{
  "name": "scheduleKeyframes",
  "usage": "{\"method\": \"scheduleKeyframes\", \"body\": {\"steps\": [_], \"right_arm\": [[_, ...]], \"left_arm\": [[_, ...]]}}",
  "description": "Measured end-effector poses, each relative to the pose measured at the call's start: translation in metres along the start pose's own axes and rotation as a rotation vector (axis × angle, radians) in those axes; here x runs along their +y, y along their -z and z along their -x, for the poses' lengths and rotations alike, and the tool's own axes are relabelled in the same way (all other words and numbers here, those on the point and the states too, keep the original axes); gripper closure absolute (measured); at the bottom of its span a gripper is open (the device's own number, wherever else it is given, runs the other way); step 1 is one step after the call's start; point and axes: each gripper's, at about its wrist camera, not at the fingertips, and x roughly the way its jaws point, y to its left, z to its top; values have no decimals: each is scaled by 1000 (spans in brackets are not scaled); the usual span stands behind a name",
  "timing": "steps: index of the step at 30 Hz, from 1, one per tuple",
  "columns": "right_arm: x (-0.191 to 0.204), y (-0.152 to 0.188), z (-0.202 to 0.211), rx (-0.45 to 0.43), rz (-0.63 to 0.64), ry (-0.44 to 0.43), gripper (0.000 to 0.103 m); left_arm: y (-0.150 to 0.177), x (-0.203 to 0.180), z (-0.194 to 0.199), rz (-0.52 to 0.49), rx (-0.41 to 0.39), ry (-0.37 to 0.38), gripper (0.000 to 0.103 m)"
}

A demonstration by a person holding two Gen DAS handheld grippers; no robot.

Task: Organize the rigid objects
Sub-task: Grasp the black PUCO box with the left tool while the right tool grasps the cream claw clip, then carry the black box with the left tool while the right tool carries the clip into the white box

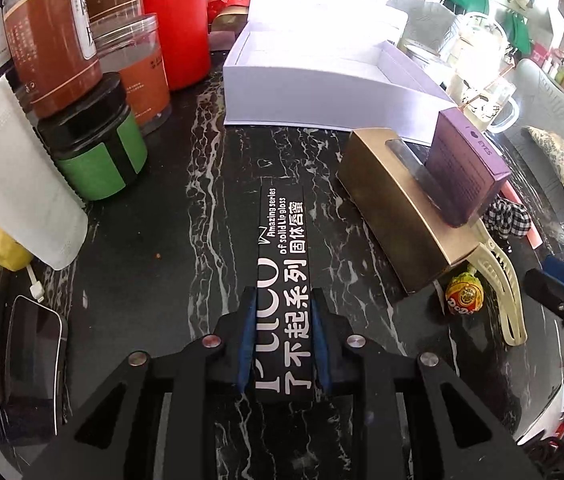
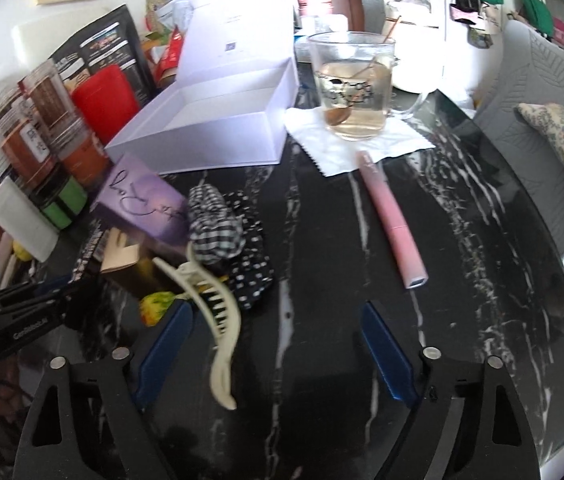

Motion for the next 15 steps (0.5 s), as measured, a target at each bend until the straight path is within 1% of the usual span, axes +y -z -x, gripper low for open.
{"method": "scheduleKeyframes", "body": {"steps": [2,3,4,5,7,9,11,13,15], "right_arm": [[5,2,-3,6,11,-14,33],[7,3,-5,9,14,-25,36],[9,4,-8,20,20,-35,43],[11,5,-10,28,24,-44,47],[16,7,-16,41,39,-67,53],[20,8,-16,19,63,-55,59],[24,8,-17,22,77,-43,75],[26,9,-15,22,79,-42,81],[26,10,-14,20,78,-49,82]], "left_arm": [[0,-1,0,-1,-2,2,78],[1,-1,0,-3,-4,-6,78],[1,-1,1,-3,-7,-10,78],[2,-1,1,-4,-11,-11,78],[2,-1,1,-12,-20,-12,78],[3,-1,1,-15,-27,-8,78],[3,0,1,-16,-38,-10,78],[4,0,0,-20,-47,-20,78],[5,1,0,-18,-53,-18,78]]}}
